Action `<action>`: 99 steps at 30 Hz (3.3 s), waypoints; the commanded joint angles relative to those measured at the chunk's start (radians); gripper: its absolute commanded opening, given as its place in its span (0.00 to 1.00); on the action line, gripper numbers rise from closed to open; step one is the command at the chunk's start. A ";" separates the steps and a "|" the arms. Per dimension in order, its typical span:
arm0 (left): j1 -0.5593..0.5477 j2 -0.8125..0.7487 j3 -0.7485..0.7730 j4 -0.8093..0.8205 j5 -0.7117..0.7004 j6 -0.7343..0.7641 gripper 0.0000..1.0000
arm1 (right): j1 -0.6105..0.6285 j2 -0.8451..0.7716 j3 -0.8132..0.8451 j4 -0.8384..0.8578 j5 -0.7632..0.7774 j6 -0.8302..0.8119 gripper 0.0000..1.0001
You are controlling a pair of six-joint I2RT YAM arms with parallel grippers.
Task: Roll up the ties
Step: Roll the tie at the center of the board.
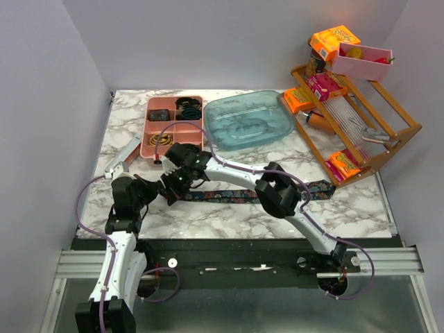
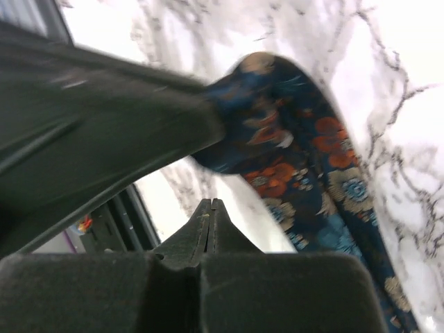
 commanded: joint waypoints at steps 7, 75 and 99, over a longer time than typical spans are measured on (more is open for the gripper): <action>-0.005 -0.013 -0.006 0.020 -0.014 -0.005 0.00 | 0.000 0.050 0.100 -0.095 0.148 -0.021 0.01; -0.004 -0.017 -0.040 0.078 0.018 -0.022 0.00 | -0.020 0.070 0.095 0.078 0.165 0.026 0.01; -0.011 0.003 -0.155 0.273 0.148 -0.125 0.00 | -0.023 0.153 0.149 0.095 0.136 0.046 0.01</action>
